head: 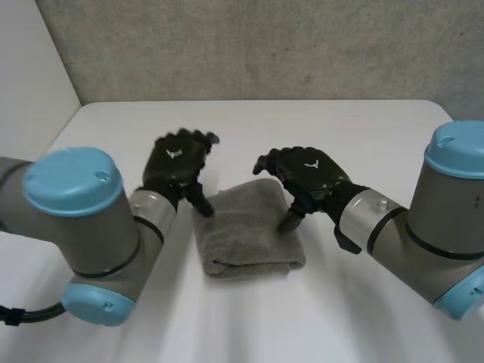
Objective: Fold the towel.
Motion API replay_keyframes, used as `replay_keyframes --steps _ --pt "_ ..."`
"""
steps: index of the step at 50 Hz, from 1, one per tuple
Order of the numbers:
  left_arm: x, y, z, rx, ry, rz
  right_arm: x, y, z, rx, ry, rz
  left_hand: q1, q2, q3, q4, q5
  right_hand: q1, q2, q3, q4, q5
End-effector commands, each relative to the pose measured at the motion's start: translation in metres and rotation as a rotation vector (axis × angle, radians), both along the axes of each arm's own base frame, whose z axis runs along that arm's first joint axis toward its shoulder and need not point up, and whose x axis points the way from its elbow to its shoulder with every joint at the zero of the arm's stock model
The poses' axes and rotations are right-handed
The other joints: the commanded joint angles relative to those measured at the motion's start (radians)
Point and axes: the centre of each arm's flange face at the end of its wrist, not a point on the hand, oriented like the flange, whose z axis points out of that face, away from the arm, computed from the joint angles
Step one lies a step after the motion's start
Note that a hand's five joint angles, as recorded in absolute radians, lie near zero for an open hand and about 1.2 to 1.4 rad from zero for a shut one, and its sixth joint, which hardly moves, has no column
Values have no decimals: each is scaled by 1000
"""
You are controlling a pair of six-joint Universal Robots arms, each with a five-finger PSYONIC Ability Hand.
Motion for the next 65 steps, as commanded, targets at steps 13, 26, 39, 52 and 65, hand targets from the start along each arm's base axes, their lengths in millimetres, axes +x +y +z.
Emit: replay_keyframes --steps 13,26,39,52,65 --pt "-6 19 -65 214 -152 -38 5 -24 -77 158 95 -56 -80 -76 -76 -86 -221 -217 -211 -212 -193 -160" --pt "5 12 88 -10 174 7 -44 -33 93 -247 -119 -277 -133 -129 -129 -139 -274 -217 -211 -212 -193 -160" --pt "59 -10 138 71 248 184 -81 -34 131 -286 -90 -568 -133 -129 -129 -139 -274 -217 -211 -212 -193 -160" --pt "59 -9 138 74 244 183 -84 -40 125 -263 -74 -576 -133 -129 -129 -139 -274 -217 -211 -212 -193 -160" --pt "59 -8 139 68 241 177 -41 -35 72 -185 -25 -244 -133 -129 -129 -139 -274 -217 -211 -212 -193 -160"
